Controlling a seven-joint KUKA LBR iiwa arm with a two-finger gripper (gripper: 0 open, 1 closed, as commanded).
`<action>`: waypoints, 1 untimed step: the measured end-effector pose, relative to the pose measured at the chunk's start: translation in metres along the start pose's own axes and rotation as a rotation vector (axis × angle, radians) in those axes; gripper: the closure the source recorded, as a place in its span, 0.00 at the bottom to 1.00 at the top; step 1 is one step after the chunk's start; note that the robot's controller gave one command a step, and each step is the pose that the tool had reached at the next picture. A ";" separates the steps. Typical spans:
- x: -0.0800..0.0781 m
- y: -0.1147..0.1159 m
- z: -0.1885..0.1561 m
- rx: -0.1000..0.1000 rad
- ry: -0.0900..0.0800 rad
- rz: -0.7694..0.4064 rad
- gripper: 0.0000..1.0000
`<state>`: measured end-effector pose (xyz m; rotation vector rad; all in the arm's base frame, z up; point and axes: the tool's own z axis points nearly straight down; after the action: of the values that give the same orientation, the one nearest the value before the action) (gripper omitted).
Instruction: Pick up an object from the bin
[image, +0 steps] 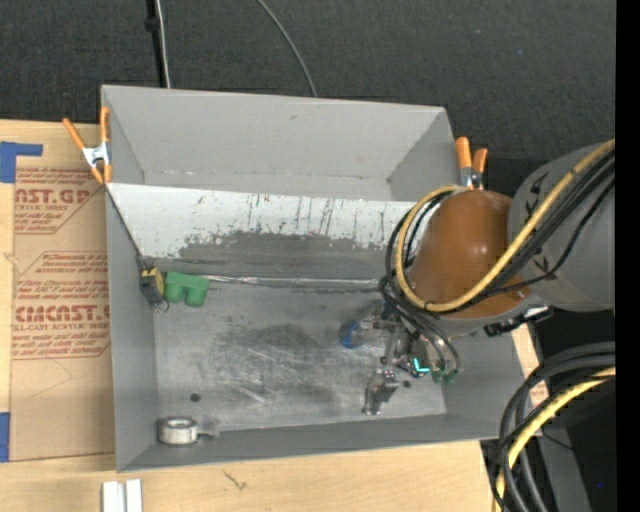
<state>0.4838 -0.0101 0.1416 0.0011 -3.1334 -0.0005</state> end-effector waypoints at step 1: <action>-0.034 -0.059 0.014 0.003 -0.010 -0.109 0.00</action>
Offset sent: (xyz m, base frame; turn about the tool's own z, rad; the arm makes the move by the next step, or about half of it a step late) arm 0.0329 -0.0569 -0.0137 -0.1111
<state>0.5173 -0.0692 0.1268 0.1718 -3.1388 0.0030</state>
